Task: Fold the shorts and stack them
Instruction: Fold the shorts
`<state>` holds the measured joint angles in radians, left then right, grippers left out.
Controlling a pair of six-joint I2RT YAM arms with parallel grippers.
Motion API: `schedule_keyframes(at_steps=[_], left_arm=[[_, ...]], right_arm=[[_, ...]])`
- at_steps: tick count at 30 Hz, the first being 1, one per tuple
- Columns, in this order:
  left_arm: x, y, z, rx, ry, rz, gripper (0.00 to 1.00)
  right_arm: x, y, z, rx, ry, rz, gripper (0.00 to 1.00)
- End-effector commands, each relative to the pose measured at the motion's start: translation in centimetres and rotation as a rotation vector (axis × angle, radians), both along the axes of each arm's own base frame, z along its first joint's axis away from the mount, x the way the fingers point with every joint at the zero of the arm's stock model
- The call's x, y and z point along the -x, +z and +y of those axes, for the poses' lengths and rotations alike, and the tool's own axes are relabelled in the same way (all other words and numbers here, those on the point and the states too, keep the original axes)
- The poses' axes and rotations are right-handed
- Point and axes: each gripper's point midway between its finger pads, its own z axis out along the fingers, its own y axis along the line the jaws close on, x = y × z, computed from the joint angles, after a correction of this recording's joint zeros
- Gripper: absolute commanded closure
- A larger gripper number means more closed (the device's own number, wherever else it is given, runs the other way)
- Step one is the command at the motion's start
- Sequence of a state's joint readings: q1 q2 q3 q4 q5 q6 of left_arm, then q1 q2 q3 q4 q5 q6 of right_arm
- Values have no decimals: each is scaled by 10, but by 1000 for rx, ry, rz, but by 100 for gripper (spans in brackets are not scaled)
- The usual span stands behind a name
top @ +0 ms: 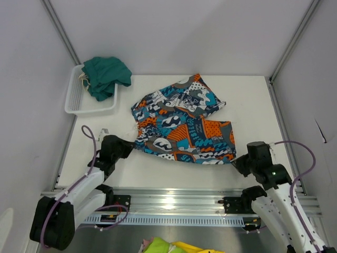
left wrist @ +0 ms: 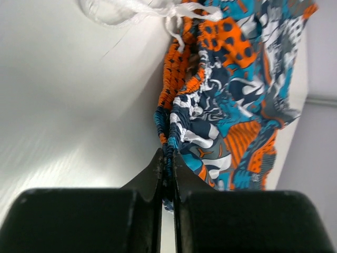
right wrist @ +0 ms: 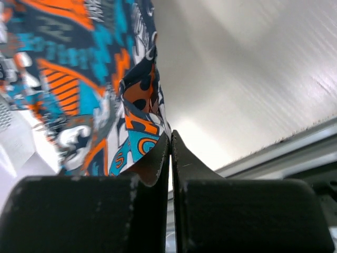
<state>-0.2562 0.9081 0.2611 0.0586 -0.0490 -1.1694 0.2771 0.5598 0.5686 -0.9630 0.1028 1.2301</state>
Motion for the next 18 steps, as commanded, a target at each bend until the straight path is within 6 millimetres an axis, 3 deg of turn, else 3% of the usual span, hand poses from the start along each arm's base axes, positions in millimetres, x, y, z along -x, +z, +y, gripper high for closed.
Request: schedule_keyframes(at_steps=[1, 9, 16, 18], left_arm=[[39, -30, 3, -77, -91, 114, 100], [75, -26, 1, -46, -147, 118, 100], [82, 4, -2, -23, -161, 100, 100], [78, 24, 2, -40, -146, 91, 100]], right_arm=[[12, 34, -15, 53, -24, -48, 100], [6, 108, -34, 145, -26, -227, 100], [-32, 175, -26, 181, 34, -411, 100], [-42, 191, -25, 214, 60, -448, 100]])
